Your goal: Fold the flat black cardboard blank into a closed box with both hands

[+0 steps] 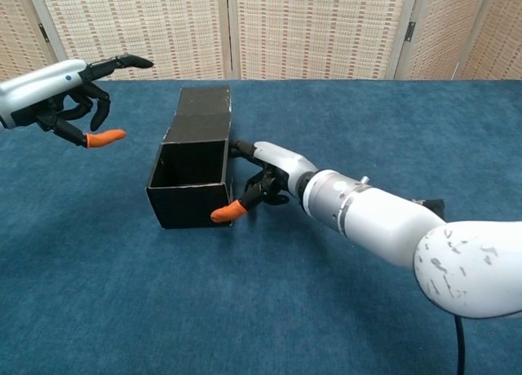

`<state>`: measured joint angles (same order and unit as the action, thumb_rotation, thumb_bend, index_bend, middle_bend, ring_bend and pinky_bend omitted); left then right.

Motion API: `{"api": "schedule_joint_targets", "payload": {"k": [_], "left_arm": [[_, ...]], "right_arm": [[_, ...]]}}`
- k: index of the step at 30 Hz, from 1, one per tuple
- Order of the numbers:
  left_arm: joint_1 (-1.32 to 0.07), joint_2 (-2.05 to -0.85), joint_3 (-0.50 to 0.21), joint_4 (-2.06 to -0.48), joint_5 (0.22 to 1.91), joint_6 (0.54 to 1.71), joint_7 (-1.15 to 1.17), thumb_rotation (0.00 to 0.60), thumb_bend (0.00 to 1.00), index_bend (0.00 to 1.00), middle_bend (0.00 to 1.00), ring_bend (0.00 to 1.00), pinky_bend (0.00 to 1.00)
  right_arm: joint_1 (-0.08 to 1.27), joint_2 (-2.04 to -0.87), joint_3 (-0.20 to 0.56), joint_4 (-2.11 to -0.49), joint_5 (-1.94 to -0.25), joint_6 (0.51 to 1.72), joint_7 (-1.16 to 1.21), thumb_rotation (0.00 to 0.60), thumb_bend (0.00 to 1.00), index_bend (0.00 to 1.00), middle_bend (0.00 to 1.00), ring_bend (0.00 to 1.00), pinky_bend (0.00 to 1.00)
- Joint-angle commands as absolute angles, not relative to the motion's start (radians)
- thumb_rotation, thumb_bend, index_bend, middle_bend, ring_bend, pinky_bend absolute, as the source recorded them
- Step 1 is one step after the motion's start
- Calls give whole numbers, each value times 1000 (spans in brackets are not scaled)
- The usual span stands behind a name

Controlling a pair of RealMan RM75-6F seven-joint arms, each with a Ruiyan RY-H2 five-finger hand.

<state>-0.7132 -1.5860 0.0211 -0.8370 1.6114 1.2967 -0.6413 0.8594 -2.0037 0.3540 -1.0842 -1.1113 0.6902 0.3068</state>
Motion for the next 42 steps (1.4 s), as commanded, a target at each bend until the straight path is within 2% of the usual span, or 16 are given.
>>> {"api": "schedule_joint_targets", "payload": {"k": [1, 8, 14, 20, 23, 30, 42], "left_arm": [[-709, -1562, 9, -885, 1587, 1259, -667, 600, 395, 0, 86, 678, 932], [-698, -1513, 9, -983, 1555, 1184, -701, 600, 385, 0, 59, 673, 933], [-707, -1434, 43, -1107, 1528, 1029, -853, 600, 329, 0, 1, 652, 933], [-707, -1442, 59, -1111, 1518, 945, -1020, 600, 287, 0, 0, 644, 933], [-711, -1465, 59, -1074, 1505, 897, -1087, 600, 282, 0, 0, 644, 933], [-708, -1525, 48, -970, 1491, 847, -1164, 600, 280, 0, 0, 643, 933], [-737, -1586, 56, -917, 1567, 874, -1253, 600, 274, 0, 0, 631, 933]], "right_arm": [[824, -1959, 327, -1160, -1093, 708, 264, 600, 0, 0, 0, 619, 1000], [772, -1892, 302, -1251, -1073, 772, 195, 600, 0, 0, 3, 619, 1000], [713, -1738, 289, -1428, -1123, 834, 175, 600, 0, 0, 36, 619, 1000], [700, -1571, 341, -1605, -1137, 858, 164, 600, 0, 0, 61, 619, 1000], [704, -1525, 369, -1652, -1132, 876, 149, 600, 0, 0, 66, 619, 1000], [703, -1480, 378, -1700, -1120, 901, 143, 600, 0, 0, 81, 619, 1000], [693, -1471, 346, -1690, -1127, 916, 186, 600, 0, 0, 99, 619, 1000]]}}
